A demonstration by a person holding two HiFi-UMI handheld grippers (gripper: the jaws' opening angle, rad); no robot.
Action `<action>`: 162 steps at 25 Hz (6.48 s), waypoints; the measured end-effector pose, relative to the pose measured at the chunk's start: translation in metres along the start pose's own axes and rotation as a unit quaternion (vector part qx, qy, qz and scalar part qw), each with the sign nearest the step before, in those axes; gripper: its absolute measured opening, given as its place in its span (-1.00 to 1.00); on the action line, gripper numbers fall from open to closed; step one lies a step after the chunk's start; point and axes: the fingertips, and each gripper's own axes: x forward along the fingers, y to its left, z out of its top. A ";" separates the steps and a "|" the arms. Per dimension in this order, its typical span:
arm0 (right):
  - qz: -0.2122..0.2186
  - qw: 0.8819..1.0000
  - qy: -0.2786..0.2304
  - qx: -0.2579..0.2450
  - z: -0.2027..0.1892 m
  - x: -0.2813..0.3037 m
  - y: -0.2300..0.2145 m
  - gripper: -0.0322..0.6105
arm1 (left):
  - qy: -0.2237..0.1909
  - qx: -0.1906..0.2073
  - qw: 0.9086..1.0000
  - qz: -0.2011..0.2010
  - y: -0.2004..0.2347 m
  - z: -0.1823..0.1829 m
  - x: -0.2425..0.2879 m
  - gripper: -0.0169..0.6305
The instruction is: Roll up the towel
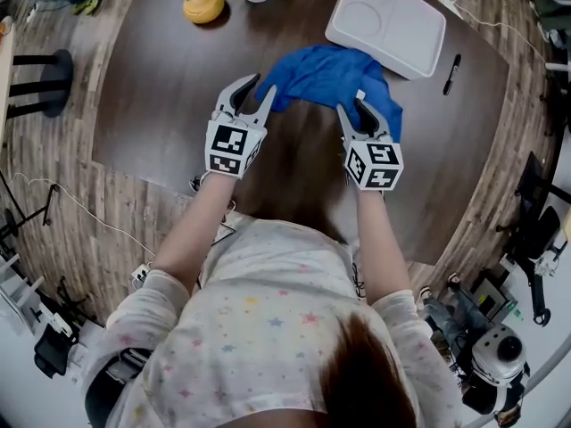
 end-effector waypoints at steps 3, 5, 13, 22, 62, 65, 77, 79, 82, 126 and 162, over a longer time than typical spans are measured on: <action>-0.016 0.999 0.031 -0.006 -0.015 0.011 -0.005 -0.41 | 0.022 0.000 1.000 -0.005 0.002 -0.017 0.006 -0.61; -0.025 0.999 0.043 -0.007 -0.017 0.015 -0.006 -0.41 | 0.037 0.000 0.999 -0.009 0.002 -0.026 0.009 -0.61; -0.060 0.992 0.092 -0.062 -0.035 0.014 -0.015 -0.38 | 0.087 0.013 0.996 -0.017 -0.005 -0.055 0.018 -0.51; -0.067 0.987 0.115 -0.087 -0.044 0.016 -0.019 -0.49 | 0.138 0.058 0.988 -0.026 -0.012 -0.075 0.024 -0.44; -0.044 0.996 -0.063 -0.053 0.047 -0.082 -0.006 -0.85 | 0.076 0.077 0.994 -0.019 -0.030 0.015 -0.029 -0.88; -0.042 0.994 -0.087 -0.051 0.063 -0.098 -0.006 -0.85 | 0.052 0.075 0.996 -0.018 -0.033 0.038 -0.037 -0.88; -0.046 0.973 -0.208 -0.093 0.164 -0.174 -0.009 -0.85 | -0.066 0.084 0.994 -0.005 -0.039 0.161 -0.062 -0.88; -0.046 0.967 -0.228 -0.101 0.184 -0.188 -0.009 -0.85 | -0.087 0.089 0.992 -0.003 -0.042 0.186 -0.066 -0.88; -0.047 0.960 -0.251 -0.116 0.212 -0.210 -0.007 -0.85 | -0.117 0.097 0.988 0.000 -0.046 0.221 -0.076 -0.88; -0.020 0.853 -0.487 -0.187 0.351 -0.452 0.058 -0.85 | -0.357 0.160 0.919 0.048 -0.126 0.436 -0.289 -0.88; -0.067 0.992 -0.091 -0.064 0.066 -0.111 -0.058 -0.85 | 0.019 0.021 0.999 -0.024 -0.017 0.083 -0.014 -0.88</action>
